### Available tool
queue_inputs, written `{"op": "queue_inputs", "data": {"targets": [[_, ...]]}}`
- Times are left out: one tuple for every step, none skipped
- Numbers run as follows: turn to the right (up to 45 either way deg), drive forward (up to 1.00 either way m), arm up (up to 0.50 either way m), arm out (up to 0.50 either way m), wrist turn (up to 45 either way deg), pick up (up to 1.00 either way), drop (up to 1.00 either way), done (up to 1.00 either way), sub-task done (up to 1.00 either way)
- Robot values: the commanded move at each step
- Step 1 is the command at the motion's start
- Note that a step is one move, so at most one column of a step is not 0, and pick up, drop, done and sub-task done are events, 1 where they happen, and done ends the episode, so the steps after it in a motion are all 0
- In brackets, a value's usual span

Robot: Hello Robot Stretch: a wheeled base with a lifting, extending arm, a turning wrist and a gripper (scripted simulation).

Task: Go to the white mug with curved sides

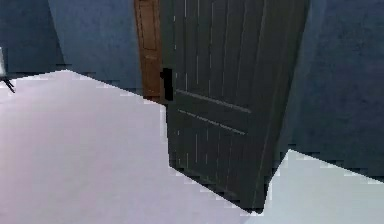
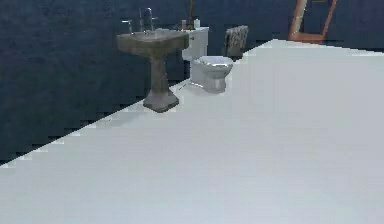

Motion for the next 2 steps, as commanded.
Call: {"op": "queue_inputs", "data": {"targets": [[-45.0, 0.00, 0.00, 0.00, 0.0, 0.00, 0.00, 0.00, 0.00], [-3.0, 0.00, 0.00, 0.00, 0.0, 0.00, 0.00, 0.00, 0.00]]}}
